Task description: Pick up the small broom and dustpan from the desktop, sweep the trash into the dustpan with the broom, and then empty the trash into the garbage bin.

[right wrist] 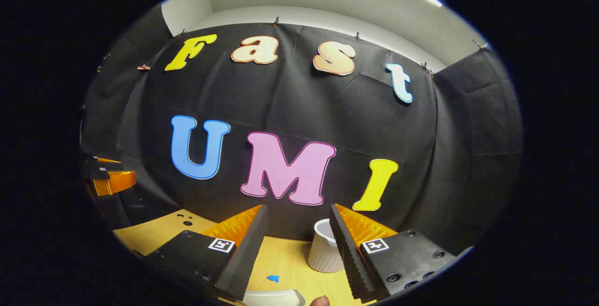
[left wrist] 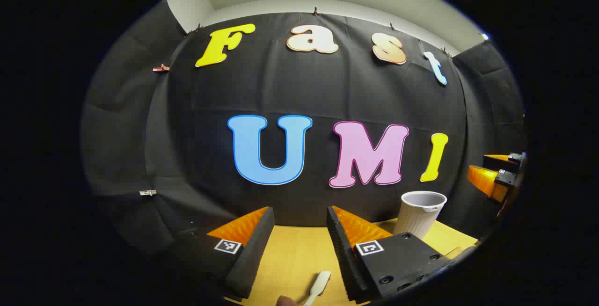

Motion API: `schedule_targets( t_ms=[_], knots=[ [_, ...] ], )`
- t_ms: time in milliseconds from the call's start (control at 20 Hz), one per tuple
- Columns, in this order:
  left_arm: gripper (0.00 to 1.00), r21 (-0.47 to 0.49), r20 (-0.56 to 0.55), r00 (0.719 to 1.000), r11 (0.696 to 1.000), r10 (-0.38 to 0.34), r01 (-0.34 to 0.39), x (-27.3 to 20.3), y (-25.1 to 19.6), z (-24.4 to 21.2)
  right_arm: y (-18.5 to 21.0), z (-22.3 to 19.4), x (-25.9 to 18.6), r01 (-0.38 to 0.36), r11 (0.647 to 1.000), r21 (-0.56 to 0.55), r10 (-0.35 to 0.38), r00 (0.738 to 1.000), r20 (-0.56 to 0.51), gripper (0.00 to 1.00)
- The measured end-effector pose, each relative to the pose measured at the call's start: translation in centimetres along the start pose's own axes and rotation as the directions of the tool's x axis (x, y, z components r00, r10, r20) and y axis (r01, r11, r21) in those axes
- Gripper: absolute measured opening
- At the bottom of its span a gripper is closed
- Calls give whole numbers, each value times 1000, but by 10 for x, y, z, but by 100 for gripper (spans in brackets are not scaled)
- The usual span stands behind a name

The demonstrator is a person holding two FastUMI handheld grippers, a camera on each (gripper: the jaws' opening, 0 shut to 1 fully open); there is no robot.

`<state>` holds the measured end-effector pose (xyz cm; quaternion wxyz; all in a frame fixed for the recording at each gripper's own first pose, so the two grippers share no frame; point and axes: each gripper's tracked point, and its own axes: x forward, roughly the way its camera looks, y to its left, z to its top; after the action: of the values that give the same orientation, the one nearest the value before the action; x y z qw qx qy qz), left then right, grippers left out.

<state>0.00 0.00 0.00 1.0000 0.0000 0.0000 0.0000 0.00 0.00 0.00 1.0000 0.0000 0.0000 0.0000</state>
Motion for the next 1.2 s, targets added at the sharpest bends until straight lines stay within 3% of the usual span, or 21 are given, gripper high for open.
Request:
schedule_targets(
  t_ms=[600, 800, 1000, 1200],
  knots=[
    [74, 3, -83, 997, 1000, 3, -3, 1, 1, -25, 3, -24, 7, -14, 1000, 25, 15, 997, -79, 83],
    [74, 8, -99, 995, 1000, -14, 14, 2, -3, -33, 7, -38, 2, -57, 998, 31, 60, 992, -113, 83],
    [74, 34, -116, 993, 999, -27, 31, 4, -5, -47, 4, -84, -25, -147, 989, 19, 148, 959, -241, 83],
    [74, 32, -148, 988, 999, -37, 42, 4, -8, -64, 1, -148, -69, -213, 977, 5, 196, 893, -405, 82]
  ],
)
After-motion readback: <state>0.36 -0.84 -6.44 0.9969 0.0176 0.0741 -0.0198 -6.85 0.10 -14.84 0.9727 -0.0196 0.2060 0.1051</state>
